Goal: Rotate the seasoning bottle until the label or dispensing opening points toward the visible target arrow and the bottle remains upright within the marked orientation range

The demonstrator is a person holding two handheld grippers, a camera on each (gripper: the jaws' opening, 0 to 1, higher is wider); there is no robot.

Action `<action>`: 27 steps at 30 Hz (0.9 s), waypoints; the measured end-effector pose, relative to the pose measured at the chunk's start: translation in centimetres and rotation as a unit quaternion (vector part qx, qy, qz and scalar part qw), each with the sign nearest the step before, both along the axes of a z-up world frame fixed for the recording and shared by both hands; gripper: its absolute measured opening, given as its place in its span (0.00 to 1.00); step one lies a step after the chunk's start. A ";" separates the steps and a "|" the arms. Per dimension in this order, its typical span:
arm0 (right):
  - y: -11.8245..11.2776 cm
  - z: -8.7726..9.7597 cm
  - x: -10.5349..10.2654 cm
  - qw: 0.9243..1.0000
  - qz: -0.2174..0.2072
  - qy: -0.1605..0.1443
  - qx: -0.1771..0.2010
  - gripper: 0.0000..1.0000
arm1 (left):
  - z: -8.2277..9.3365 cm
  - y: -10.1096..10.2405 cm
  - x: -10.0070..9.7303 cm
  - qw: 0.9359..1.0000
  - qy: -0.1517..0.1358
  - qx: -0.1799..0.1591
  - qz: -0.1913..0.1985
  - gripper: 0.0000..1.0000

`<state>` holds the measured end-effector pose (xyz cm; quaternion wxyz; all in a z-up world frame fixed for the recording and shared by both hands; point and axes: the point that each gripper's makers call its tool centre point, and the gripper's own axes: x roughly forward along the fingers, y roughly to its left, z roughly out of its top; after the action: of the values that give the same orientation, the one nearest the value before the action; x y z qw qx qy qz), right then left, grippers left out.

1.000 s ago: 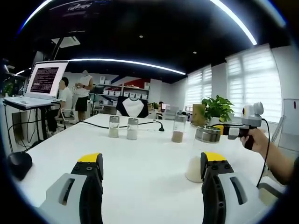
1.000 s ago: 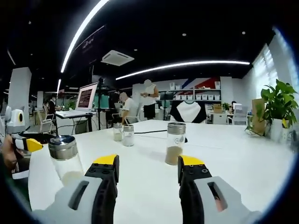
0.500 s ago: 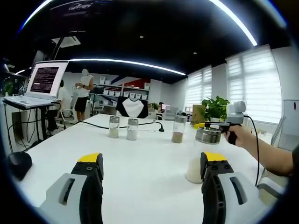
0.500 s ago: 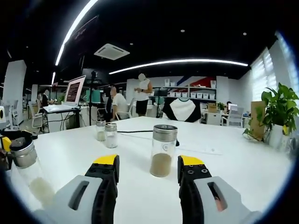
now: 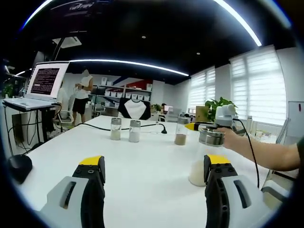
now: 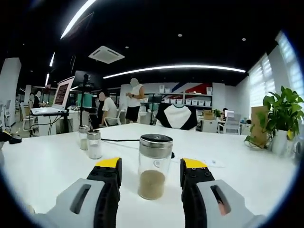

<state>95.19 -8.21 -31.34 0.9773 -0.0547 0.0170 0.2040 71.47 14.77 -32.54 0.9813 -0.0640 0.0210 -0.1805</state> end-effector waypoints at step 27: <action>1.3 -2.5 4.3 0.999 -0.013 0.013 0.034 0.39 | -0.4 0.4 0.1 1.000 0.004 -0.003 0.004 0.90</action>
<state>99.53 -6.90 -33.88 0.9808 -0.0189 0.0234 0.1925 71.62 15.13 -32.92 0.9818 -0.0675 0.0243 -0.1761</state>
